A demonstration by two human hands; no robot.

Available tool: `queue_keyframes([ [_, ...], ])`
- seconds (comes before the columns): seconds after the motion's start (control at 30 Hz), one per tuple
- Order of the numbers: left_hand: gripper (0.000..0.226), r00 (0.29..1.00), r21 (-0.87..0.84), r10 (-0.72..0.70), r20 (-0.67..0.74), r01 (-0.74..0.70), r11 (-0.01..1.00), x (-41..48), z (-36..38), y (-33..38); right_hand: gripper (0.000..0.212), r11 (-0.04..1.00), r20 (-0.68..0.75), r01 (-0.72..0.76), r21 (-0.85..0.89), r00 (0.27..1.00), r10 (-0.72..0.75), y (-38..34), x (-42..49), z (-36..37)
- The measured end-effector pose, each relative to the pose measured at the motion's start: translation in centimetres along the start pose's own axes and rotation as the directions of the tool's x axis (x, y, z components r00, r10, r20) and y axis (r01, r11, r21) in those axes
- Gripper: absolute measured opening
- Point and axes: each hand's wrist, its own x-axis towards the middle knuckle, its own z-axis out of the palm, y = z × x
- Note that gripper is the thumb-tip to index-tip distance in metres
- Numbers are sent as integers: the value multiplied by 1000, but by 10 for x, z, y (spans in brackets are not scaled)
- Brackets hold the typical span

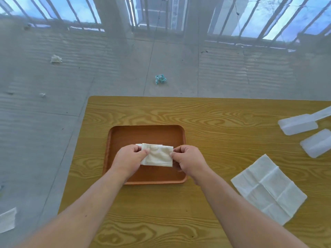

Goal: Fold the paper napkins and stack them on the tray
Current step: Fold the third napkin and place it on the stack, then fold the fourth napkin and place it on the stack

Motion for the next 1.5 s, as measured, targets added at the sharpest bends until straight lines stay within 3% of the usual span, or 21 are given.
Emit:
queue_keyframes([
  [0.17, 39, 994, 211, 31, -102, -9, 978, 12, -20, -18, 8, 974, -26, 58, -219, 998, -65, -11, 16, 31],
  [0.23, 57, 986, 338, 64, -156, -8, 941, 8, -17, -16, 12, 924, -102, 82, -374, 986, -129, -10, 14, 28],
  [0.33, 72, 949, 503, 275, -155, -164, 849, -5, 0, -8, 16, 839, -227, 129, -529, 931, -286, 8, 2, 7],
  [0.4, 67, 898, 581, 436, -55, -326, 746, -14, 17, 1, 14, 810, -289, 140, -569, 889, -356, 30, -8, -16],
  [0.47, 64, 853, 634, 515, 78, -441, 635, -22, 39, 11, 30, 791, -372, 76, -607, 853, -367, 54, -20, -44],
  [0.63, 68, 726, 636, 522, 447, -668, 385, -39, 106, 34, 62, 863, -594, -164, -478, 784, -180, 107, -52, -116],
  [0.73, 69, 638, 603, 489, 594, -756, 255, -49, 143, 44, 62, 857, -606, -256, -448, 791, -80, 122, -65, -140],
  [0.8, 67, 610, 583, 475, 635, -781, 224, -56, 163, 49, 58, 820, -541, -207, -533, 829, -142, 127, -69, -142],
  [0.93, 67, 624, 598, 451, 639, -771, 219, -68, 188, 56, 44, 800, -237, 118, -588, 921, -309, 123, -75, -128],
  [1.03, 64, 658, 648, 424, 623, -737, 192, -72, 196, 58, 39, 787, -185, 242, -567, 894, -408, 126, -82, -127],
  [1.17, 59, 723, 742, 355, 592, -662, 110, -72, 200, 57, 39, 788, -316, 134, -600, 866, -388, 138, -90, -146],
  [1.33, 62, 744, 769, 407, 529, -624, 141, -71, 203, 49, 42, 783, -283, 66, -619, 911, -301, 154, -93, -173],
  [1.5, 44, 730, 764, 469, 498, -625, 160, -68, 205, 42, 43, 742, -298, 57, -668, 893, -337, 155, -87, -185],
])
